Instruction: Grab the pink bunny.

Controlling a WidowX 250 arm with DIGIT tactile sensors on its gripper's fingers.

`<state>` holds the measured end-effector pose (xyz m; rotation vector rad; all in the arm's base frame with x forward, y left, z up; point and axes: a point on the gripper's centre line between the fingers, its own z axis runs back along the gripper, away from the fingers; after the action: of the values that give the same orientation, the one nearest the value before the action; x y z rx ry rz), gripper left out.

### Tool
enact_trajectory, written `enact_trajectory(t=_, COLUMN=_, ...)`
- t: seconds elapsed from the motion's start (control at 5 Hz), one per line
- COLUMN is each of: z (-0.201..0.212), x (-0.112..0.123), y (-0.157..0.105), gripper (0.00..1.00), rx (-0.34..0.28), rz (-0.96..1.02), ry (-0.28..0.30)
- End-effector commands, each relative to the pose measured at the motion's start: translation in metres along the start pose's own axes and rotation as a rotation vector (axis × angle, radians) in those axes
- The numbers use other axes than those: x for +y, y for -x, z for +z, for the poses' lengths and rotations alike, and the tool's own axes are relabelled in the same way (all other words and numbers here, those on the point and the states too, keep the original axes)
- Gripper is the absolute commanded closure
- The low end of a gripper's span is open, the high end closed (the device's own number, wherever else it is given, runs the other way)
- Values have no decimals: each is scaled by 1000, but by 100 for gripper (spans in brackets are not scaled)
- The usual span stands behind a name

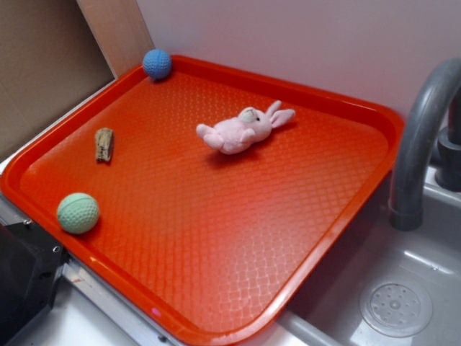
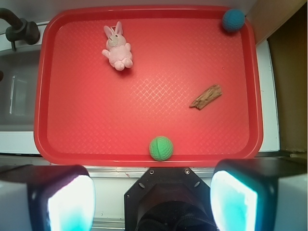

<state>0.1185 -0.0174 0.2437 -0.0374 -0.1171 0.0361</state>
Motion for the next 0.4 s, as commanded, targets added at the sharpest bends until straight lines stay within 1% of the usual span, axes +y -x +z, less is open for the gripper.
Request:
enact_trajectory(t=0.0, z=0, x=0, y=0, gripper=0, rx=0, rz=0, ry=0)
enact_trajectory(t=0.2, z=-16, x=-16, y=-28, gripper=0, rx=-14, rz=34, ry=-46)
